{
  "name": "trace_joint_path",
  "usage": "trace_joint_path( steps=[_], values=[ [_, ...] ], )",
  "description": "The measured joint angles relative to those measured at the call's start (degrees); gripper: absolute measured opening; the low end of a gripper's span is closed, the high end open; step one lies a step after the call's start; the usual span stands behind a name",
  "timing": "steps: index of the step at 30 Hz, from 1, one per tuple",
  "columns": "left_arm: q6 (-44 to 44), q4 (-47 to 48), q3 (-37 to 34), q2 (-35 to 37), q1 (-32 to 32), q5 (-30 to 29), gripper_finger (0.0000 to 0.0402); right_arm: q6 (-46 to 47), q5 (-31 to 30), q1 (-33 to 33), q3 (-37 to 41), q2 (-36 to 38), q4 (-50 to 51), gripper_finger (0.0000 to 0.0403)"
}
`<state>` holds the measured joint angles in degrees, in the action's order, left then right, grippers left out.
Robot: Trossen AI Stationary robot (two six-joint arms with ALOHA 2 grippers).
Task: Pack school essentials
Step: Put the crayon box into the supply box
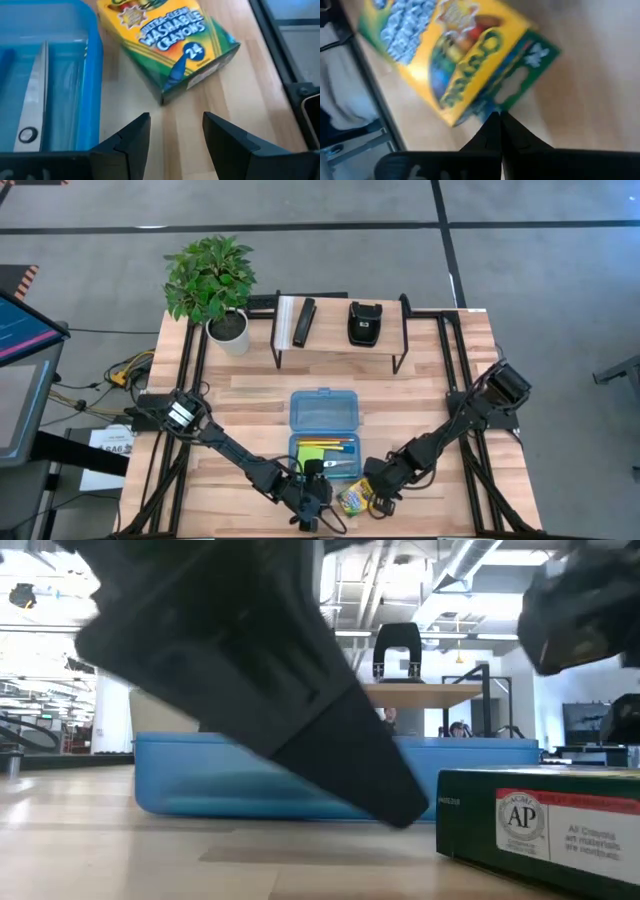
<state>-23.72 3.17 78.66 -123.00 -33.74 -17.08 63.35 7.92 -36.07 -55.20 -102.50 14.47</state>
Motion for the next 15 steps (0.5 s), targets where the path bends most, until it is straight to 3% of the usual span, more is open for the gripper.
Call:
trace_joint_path(
  steps=[7, 15],
  values=[
    [-1.5, -0.2, 0.0, 0.0, 0.0, -0.6, 0.0169, 1.1, -0.1, -0.7, 0.0, 0.0, -8.5, 0.0008],
    [-2.5, 0.9, 0.0, 0.0, 0.0, -1.6, 0.0169, 0.1, -0.5, -0.7, 0.0, 0.0, -9.2, 0.0008]
  ],
)
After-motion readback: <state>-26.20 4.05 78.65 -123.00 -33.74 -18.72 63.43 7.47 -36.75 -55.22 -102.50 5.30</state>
